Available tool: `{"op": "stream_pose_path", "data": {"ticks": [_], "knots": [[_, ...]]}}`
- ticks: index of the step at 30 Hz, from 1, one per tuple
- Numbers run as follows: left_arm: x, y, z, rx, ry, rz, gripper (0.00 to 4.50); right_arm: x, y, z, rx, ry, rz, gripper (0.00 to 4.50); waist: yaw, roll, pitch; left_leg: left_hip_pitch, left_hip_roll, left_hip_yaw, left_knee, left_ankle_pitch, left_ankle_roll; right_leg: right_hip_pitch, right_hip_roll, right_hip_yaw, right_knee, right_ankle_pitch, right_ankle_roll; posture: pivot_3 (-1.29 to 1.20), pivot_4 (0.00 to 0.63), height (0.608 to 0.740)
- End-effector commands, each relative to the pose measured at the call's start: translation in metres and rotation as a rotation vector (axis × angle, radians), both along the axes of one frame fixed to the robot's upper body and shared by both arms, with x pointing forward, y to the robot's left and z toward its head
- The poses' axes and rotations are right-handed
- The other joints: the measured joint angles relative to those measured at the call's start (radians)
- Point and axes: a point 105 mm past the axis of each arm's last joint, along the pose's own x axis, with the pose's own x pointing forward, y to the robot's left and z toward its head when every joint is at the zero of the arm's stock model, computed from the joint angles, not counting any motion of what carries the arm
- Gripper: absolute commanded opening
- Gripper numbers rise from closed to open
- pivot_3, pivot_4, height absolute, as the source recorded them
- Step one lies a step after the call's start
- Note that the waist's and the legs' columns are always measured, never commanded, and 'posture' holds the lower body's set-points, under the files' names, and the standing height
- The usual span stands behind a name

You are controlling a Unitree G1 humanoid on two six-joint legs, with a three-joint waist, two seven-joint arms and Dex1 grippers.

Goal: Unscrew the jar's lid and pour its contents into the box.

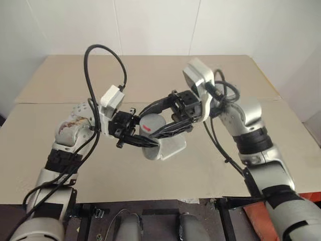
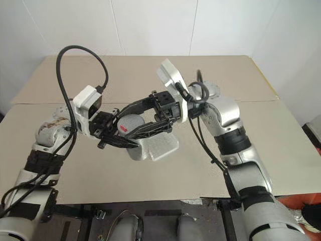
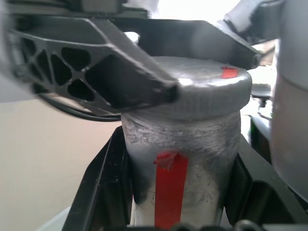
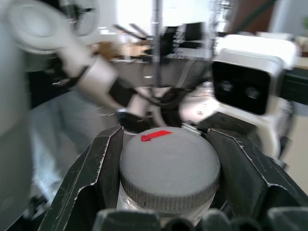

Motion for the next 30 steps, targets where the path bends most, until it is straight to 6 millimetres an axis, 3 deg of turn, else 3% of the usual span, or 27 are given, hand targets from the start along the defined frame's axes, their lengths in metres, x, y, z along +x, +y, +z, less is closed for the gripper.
{"op": "stream_pose_path", "data": {"ticks": [1, 3, 5, 9, 12, 17, 23, 30], "knots": [[-0.007, -0.001, 0.020, -0.047, -0.032, -0.058, 1.98, -0.005, 0.010, -0.002, -0.001, -0.074, 0.111, 2.74, -0.008, 0.000, 0.000, 0.000, 0.000, 0.000, 0.000, 0.000, 0.000, 0.000, 0.000, 0.000, 0.000, 0.000, 0.000, 0.00, 0.150, 0.740], [-0.005, 0.001, 0.018, -0.042, -0.048, -0.044, 1.98, -0.002, 0.011, -0.003, 0.006, -0.088, 0.105, 2.74, -0.009, 0.000, 0.000, 0.000, 0.000, 0.000, 0.000, 0.000, 0.000, 0.000, 0.000, 0.000, 0.000, 0.000, 0.000, 0.00, 0.150, 0.740], [-0.004, 0.004, 0.015, -0.042, -0.050, -0.026, 1.98, 0.001, 0.010, -0.003, 0.014, -0.099, 0.092, 3.45, -0.008, 0.000, 0.000, 0.000, 0.000, 0.000, 0.000, 0.000, 0.000, 0.000, 0.000, 0.000, 0.000, 0.000, 0.000, 0.00, 0.150, 0.740], [0.006, 0.019, 0.008, -0.061, -0.068, 0.099, 1.98, 0.012, -0.006, 0.004, 0.087, -0.128, -0.054, 4.40, -0.006, 0.000, 0.000, 0.000, 0.000, 0.000, 0.000, 0.000, 0.000, 0.000, 0.000, 0.000, 0.000, 0.000, 0.000, 0.00, 0.150, 0.740], [0.012, 0.029, 0.006, -0.091, -0.068, 0.198, 1.98, 0.012, -0.018, 0.011, 0.154, -0.176, -0.218, 4.40, 0.003, 0.000, 0.000, -0.001, 0.000, 0.000, 0.000, 0.000, 0.000, 0.000, -0.001, -0.001, 0.000, 0.000, 0.000, 0.00, 0.150, 0.740], [0.015, 0.037, -0.007, -0.121, -0.058, 0.322, 1.98, -0.005, -0.026, 0.012, 0.210, -0.169, -0.459, 4.40, 0.014, 0.000, 0.001, -0.001, 0.000, 0.000, 0.000, 0.000, 0.000, -0.001, -0.001, -0.001, 0.000, 0.000, 0.000, 0.00, 0.150, 0.740], [0.016, 0.031, -0.018, -0.125, -0.053, 0.334, 1.98, 0.009, 0.005, 0.000, 0.091, -0.138, -0.750, 4.40, 0.014, 0.000, 0.001, 0.001, 0.000, 0.000, 0.000, 0.000, 0.000, 0.000, -0.001, 0.000, 0.002, 0.000, 0.000, 0.00, 0.150, 0.740], [0.019, 0.028, -0.013, -0.120, -0.075, 0.314, 1.98, 0.006, 0.024, 0.006, 0.127, -0.089, -0.760, 4.40, 0.020, 0.000, 0.001, -0.001, -0.001, 0.000, 0.000, 0.000, 0.000, -0.001, -0.001, 0.000, 0.000, 0.000, 0.000, 0.00, 0.150, 0.740]]}}
